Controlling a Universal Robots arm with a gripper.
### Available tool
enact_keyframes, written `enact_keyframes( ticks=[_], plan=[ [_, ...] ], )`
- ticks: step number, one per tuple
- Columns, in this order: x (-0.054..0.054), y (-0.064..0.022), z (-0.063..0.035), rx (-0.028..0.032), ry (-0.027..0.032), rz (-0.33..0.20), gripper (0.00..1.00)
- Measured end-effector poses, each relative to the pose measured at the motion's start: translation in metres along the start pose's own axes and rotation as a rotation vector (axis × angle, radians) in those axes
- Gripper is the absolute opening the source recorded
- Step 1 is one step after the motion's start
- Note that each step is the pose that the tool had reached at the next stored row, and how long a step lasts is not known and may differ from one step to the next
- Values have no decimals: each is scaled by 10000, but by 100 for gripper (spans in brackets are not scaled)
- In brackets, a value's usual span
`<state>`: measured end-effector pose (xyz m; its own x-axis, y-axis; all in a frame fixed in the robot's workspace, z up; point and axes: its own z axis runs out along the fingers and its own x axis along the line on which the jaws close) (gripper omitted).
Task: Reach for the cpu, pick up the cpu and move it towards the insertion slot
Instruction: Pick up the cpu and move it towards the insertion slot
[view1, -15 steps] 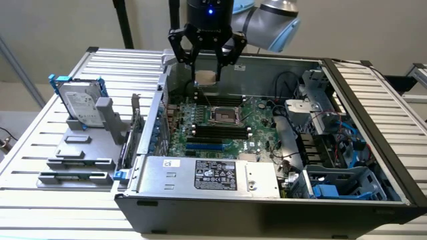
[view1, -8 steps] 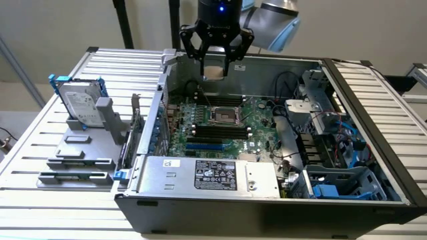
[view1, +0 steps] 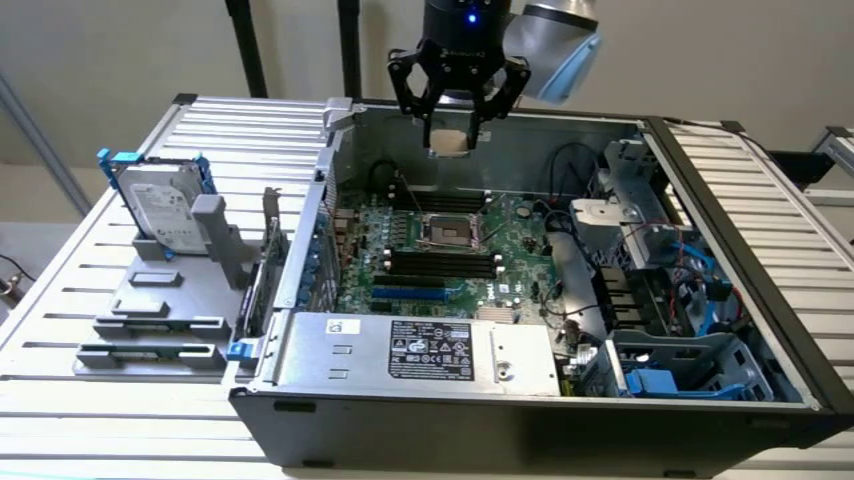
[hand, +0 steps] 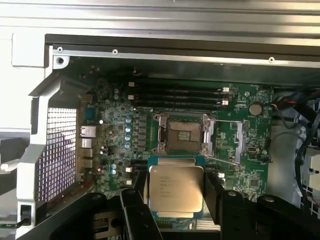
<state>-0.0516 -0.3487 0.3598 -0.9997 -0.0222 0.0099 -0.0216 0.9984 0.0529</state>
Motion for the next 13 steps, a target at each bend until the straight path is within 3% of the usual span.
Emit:
enact_keyframes(
  ticks=[6,13],
  plan=[
    [-66,40,27,46,-8,187,55],
    [-66,41,27,47,-9,194,55]
  ],
)
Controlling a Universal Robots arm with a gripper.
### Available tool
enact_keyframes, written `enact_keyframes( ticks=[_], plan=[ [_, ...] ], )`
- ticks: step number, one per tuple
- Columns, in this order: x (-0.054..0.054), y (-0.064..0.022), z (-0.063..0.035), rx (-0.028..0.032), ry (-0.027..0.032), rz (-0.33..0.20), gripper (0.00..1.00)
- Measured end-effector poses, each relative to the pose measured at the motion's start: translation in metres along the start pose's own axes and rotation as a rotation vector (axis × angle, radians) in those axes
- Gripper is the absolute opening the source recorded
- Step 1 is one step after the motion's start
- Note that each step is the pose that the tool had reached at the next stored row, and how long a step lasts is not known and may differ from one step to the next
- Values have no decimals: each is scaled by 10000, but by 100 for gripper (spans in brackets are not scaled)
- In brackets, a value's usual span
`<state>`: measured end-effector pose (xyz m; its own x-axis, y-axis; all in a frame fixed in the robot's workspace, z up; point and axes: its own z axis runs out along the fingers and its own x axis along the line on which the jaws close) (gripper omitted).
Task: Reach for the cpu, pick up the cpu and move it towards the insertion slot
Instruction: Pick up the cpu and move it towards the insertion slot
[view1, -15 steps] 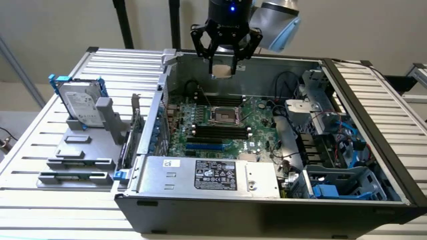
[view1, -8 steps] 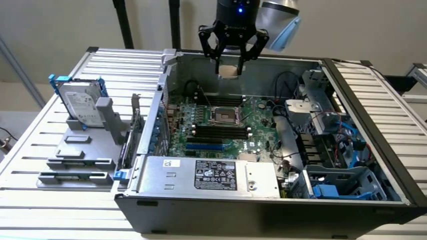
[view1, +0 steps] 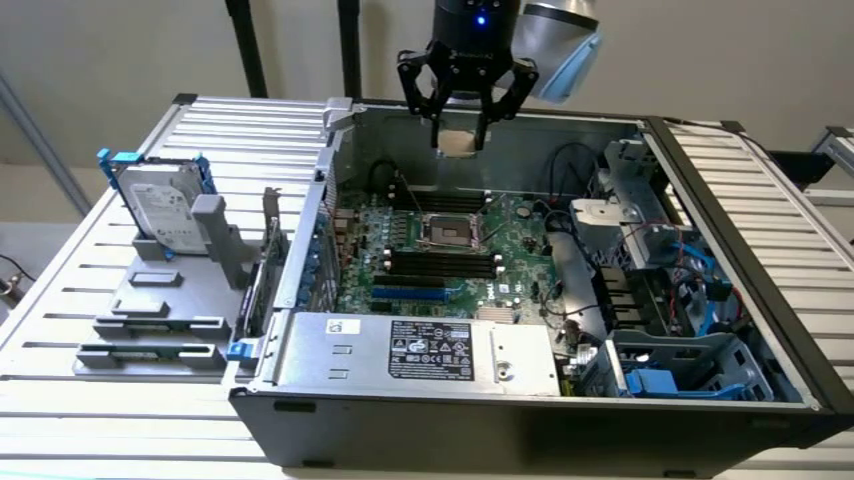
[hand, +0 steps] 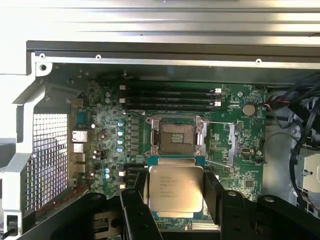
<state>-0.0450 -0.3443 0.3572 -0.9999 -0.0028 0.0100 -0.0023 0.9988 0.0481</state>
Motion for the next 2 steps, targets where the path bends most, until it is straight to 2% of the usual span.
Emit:
enact_keyframes(
  ticks=[2],
  plan=[
    [0,0,0,0,0,0,55]
  ],
)
